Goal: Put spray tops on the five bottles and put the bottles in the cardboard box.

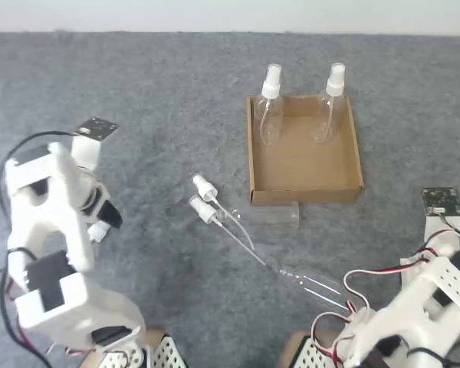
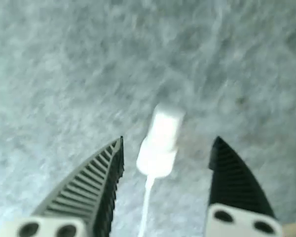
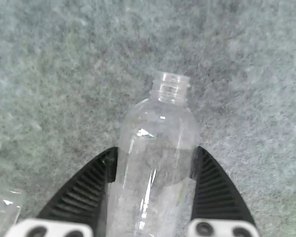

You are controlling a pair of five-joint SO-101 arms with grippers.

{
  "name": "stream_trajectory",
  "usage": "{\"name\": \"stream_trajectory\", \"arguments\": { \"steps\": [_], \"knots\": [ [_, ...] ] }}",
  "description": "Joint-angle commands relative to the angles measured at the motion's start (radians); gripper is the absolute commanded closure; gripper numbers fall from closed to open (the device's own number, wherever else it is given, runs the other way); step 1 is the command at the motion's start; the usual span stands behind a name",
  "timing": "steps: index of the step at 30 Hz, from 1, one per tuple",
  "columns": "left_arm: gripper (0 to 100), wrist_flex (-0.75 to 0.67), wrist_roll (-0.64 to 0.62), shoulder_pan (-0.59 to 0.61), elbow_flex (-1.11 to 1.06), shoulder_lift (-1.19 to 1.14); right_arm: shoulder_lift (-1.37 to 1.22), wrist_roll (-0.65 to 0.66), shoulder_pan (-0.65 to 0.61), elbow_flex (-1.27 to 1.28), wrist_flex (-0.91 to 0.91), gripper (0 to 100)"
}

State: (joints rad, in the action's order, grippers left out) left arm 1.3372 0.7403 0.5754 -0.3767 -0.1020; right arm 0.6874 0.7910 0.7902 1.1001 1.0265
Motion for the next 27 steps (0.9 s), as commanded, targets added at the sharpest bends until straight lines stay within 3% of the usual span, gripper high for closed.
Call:
{"name": "stream_trajectory", "arguments": {
  "steps": [1,7,16,20,23,27],
  "knots": [
    [72,-0.002,0.020,0.029,0.058,0.066,0.042,0.011,-0.004,-0.011,-0.015,89.3],
    [72,-0.089,0.058,0.005,-0.047,0.068,0.042,0.011,-0.005,-0.011,-0.015,89.3],
    [82,-0.305,0.054,-0.037,-0.259,0.068,0.042,0.011,-0.004,-0.011,-0.018,89.5],
    [88,-0.302,0.046,-0.034,-0.266,0.069,0.042,0.011,-0.004,-0.011,-0.019,89.6],
    [94,-0.299,-0.026,-0.035,-0.251,0.072,0.042,0.011,-0.004,-0.014,-0.019,89.4],
    [97,-0.215,-0.058,-0.048,-0.237,0.146,0.042,0.012,-0.004,-0.012,-0.019,89.3]
  ]
}}
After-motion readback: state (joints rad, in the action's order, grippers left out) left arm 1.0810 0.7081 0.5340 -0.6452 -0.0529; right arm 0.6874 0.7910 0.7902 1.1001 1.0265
